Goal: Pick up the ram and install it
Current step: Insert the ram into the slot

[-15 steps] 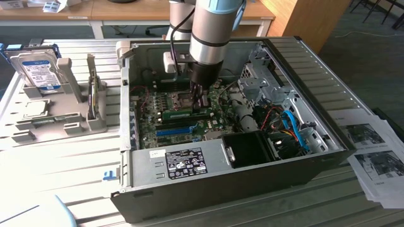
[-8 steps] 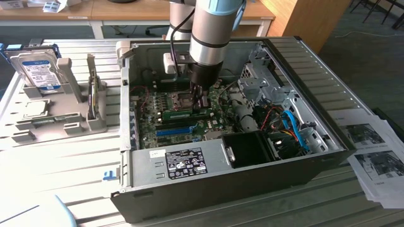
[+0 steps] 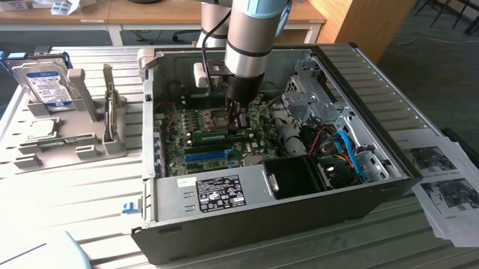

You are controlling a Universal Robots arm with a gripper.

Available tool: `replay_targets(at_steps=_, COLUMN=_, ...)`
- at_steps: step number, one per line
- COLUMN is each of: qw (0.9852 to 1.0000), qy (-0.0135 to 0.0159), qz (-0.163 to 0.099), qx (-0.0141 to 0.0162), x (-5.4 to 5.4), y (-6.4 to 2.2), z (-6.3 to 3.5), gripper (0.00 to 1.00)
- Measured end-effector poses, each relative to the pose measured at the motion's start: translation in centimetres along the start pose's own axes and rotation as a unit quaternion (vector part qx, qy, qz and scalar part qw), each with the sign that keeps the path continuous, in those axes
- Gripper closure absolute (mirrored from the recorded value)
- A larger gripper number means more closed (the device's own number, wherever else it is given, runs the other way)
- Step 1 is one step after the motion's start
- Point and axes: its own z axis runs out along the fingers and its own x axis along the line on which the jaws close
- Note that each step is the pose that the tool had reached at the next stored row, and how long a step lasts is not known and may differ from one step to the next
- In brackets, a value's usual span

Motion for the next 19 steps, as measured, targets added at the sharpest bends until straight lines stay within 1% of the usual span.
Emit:
replay_targets(at_steps=2, qw=1.0000, qy=0.0000, qz=0.000, qx=0.0000, x=0.0, y=0.00, z=0.00, gripper=0.88)
replay_targets(at_steps=3, qw=1.0000, qy=0.0000, qz=0.000, qx=0.0000, x=0.0, y=0.00, z=0.00, gripper=0.82)
replay_targets(at_steps=12, qw=1.0000, qy=-0.0001, qz=0.000, qx=0.0000, x=0.0, y=0.00, z=-0.04, gripper=0.82)
replay_targets(at_steps=16, qw=1.0000, qy=0.0000, qz=0.000, qx=0.0000, x=0.0, y=0.03, z=-0.60, gripper=0.82)
replay_targets(at_steps=19, qw=1.0000, qy=0.0000, qz=0.000, qx=0.0000, x=0.0, y=0.06, z=-1.29, gripper=0.82)
